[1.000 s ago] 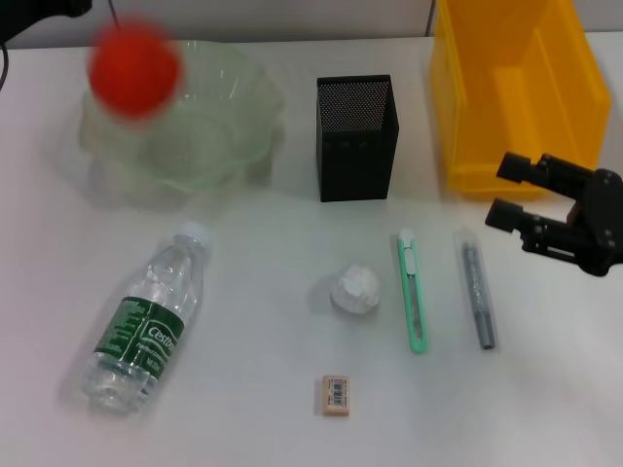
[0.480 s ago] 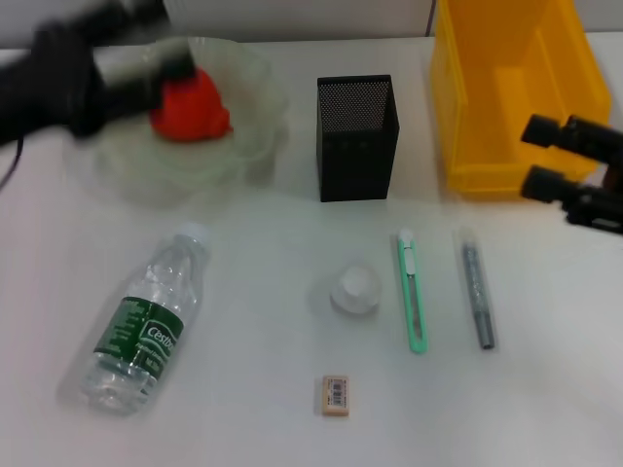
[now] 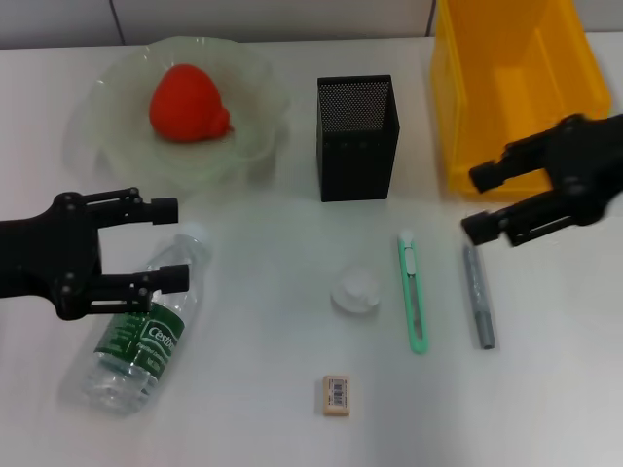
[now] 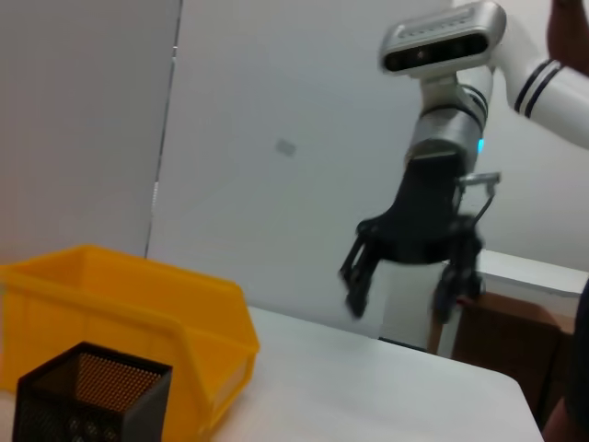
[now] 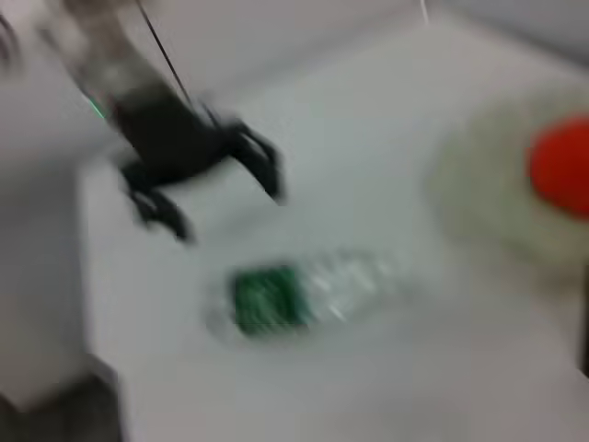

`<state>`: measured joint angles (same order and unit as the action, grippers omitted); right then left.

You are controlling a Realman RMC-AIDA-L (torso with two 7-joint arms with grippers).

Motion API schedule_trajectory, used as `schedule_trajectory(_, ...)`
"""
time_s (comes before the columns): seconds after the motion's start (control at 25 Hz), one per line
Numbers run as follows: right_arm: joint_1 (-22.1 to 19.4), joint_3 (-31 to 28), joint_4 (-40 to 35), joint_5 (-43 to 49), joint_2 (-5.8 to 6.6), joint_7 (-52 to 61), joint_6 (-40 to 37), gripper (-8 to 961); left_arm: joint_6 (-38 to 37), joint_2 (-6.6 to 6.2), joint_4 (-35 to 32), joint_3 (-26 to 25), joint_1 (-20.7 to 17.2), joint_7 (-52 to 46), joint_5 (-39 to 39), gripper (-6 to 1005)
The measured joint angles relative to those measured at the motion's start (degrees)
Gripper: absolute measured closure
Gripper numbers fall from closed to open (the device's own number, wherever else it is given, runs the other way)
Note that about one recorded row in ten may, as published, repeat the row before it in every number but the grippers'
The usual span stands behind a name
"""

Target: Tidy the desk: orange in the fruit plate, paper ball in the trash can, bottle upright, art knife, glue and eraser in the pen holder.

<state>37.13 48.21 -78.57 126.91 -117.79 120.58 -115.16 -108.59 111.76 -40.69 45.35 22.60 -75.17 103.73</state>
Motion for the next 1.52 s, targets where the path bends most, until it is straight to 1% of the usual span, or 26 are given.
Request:
schedule_trajectory(0.08, 2.72, 3.78, 0.48, 6.17, -0.79, 1.63, 2.65, 189, 0.08, 0.03, -0.07, -0.63, -0.88, 0.07, 0.13, 212)
schedule_trajectory(0.12, 4.85, 9.01, 2.60, 10.47, -1.49, 2.38, 6.32, 189, 0.09, 0.05, -0.08, -0.68, -1.07, 0.08, 0.14, 213)
schedule_trajectory(0.16, 4.85, 9.01, 2.60, 10.47, -1.49, 2.38, 6.32, 189, 0.10, 0.07, -0.08, -0.69, -1.23, 0.09, 0.14, 213)
schedule_trajectory(0.28, 6.45, 17.71, 7.31, 12.17, -1.73, 4.87, 13.73, 189, 0.15, 0.09, 0.04, -0.69, -1.58, 0.11, 0.16, 216)
schedule_trajectory(0.32, 7.34, 23.05, 11.19, 12.18, -1.74, 6.43, 19.21, 189, 0.15, 0.08, 0.13, -0.69, -1.65, 0.11, 0.19, 216)
schedule_trajectory(0.36, 7.34, 23.05, 11.19, 12.18, -1.74, 6.43, 19.21, 189, 0.18, 0.07, 0.21, -0.69, -1.69, 0.12, 0.23, 217)
schedule_trajectory(0.48, 8.84, 28.09, 16.44, 11.98, -1.80, 6.86, 24.98, 190, 0.47, 0.15, 0.31, -0.68, -1.83, 0.12, 0.35, 219)
schedule_trajectory(0.52, 9.69, 30.59, 18.83, 11.67, -1.89, 7.23, 27.57, 190, 0.64, 0.21, 0.36, -0.67, -1.89, 0.12, 0.36, 220)
schedule_trajectory(0.56, 9.69, 30.59, 18.83, 11.67, -1.89, 7.23, 27.57, 190, 0.68, 0.22, 0.39, -0.66, -1.91, 0.12, 0.36, 221)
schedule_trajectory(0.68, 10.40, 35.98, 21.46, 10.62, -1.96, 8.38, 32.01, 190, 1.19, 0.38, 0.51, -0.48, -2.01, 0.12, 0.51, 223)
schedule_trajectory(0.72, 10.48, 39.22, 22.27, 9.73, -1.98, 9.13, 34.64, 190, 1.67, 0.62, 0.52, -0.38, -2.07, 0.12, 0.80, 223)
schedule_trajectory(0.76, 10.48, 39.22, 22.27, 9.73, -1.98, 9.13, 34.64, 190, 1.67, 0.62, 0.52, -0.38, -2.07, 0.12, 0.80, 224)
schedule_trajectory(0.88, 11.39, 43.16, 24.38, 8.59, -1.97, 9.87, 37.10, 190, 2.16, 1.03, 0.53, -0.57, -2.08, 0.12, 2.05, 226)
schedule_trajectory(0.92, 12.12, 44.30, 25.64, 8.40, -1.98, 10.07, 37.87, 221, 2.20, 1.11, 0.53, -0.65, -1.98, 0.12, 2.58, 227)
schedule_trajectory(1.04, 12.24, 44.55, 25.82, 8.14, -2.04, 10.16, 38.13, 312, 2.26, 1.17, 0.53, -0.65, -1.90, 0.12, 2.78, 229)
schedule_trajectory(1.16, 11.52, 44.20, 24.21, 7.75, -2.01, 10.16, 37.67, 391, 2.50, 1.18, 0.53, -0.64, -1.90, 0.12, 2.80, 231)
schedule_trajectory(1.28, 9.49, 42.47, 19.50, 7.66, -1.72, 10.42, 34.49, 462, 2.74, 1.16, 0.53, -0.65, -2.02, 0.07, 2.80, 233)
schedule_trajectory(1.32, 6.52, 37.73, 12.92, 7.66, -1.58, 10.47, 30.13, 486, 2.74, 1.00, 0.53, -1.09, -2.08, -0.18, 2.77, 234)
schedule_trajectory(1.36, 6.52, 37.73, 12.92, 7.66, -1.58, 10.47, 30.13, 486, 2.74, 1.00, 0.53, -1.09, -2.08, -0.18, 2.77, 235)
schedule_trajectory(1.48, 1.28, 27.81, 2.16, 7.64, -1.53, 10.07, 24.86, 487, 2.72, 0.89, 0.53, -1.58, -2.13, -0.39, 2.78, 237)
schedule_trajectory(1.52, -2.15, 19.07, -3.02, 6.55, -1.62, 8.58, 23.48, 488, 2.66, 0.82, 0.52, -1.85, -2.23, -0.48, 2.80, 238)
